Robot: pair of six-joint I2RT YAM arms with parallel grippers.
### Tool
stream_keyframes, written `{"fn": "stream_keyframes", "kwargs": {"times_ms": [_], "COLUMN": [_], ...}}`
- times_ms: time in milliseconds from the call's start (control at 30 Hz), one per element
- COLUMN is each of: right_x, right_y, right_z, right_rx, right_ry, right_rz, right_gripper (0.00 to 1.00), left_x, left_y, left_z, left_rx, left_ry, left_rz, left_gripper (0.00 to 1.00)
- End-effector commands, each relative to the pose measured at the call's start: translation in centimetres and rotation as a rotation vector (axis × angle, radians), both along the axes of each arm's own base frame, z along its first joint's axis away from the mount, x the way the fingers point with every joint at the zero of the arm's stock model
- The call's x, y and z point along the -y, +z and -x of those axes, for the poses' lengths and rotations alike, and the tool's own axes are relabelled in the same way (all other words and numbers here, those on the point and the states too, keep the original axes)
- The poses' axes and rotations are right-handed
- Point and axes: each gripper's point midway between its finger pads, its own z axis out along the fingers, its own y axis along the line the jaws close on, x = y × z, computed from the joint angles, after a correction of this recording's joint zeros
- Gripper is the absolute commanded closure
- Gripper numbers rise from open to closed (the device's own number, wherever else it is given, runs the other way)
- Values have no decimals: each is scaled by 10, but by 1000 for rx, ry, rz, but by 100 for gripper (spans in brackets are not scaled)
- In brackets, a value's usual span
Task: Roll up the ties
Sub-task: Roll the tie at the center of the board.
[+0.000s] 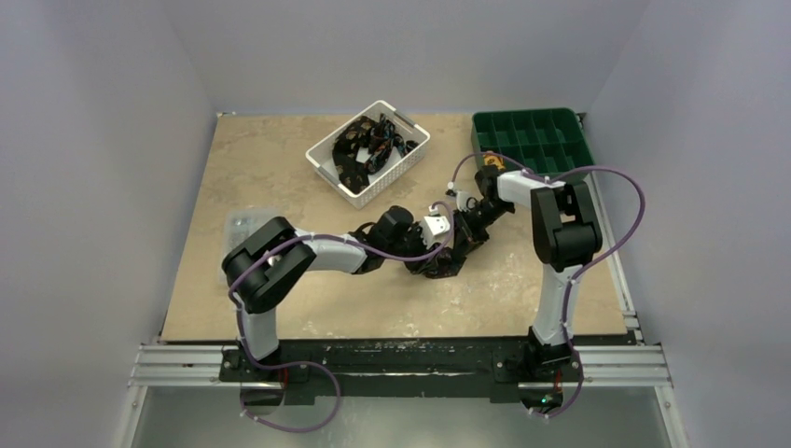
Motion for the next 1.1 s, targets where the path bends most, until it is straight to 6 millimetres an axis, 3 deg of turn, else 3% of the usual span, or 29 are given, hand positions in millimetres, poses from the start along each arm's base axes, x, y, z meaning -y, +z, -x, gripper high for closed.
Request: {"fn": "stream_keyframes", "kwargs": {"times_ms": [0,167,300,467,600,767,933,1067], "right_x": [16,21,22,22,17,-5,-21,-31], "right_y": [-28,-38,-42,-44,-41,-5,38,57], "right_z": [-1,-1,-2,-6,-12,-17,-18,-7], "right_rx": [-5,-6,-8,0,9,49,59,28], "right_ry": [-8,1,5,0,-1,12,-9,-25], "right_rz": [129,180,187,188,163,7,-142,-235], "right_gripper": [99,100,100,100,100,92,75,61], "left_x": [-11,-1,4,-2,-21,-44,-48,-46], "left_y": [6,40,46,25,-5,-37,-46,-47], "left_z": [2,-3,-3,7,13,27,27,25], "left_rx": [42,181,259,259,171,45,30,31], "left_ry": [-13,-85,-161,-264,-287,-305,-302,-298], "left_rz": [17,87,99,-3,-163,-322,-362,-365], "left_gripper": [98,97,96,95,95,94,90,87]}}
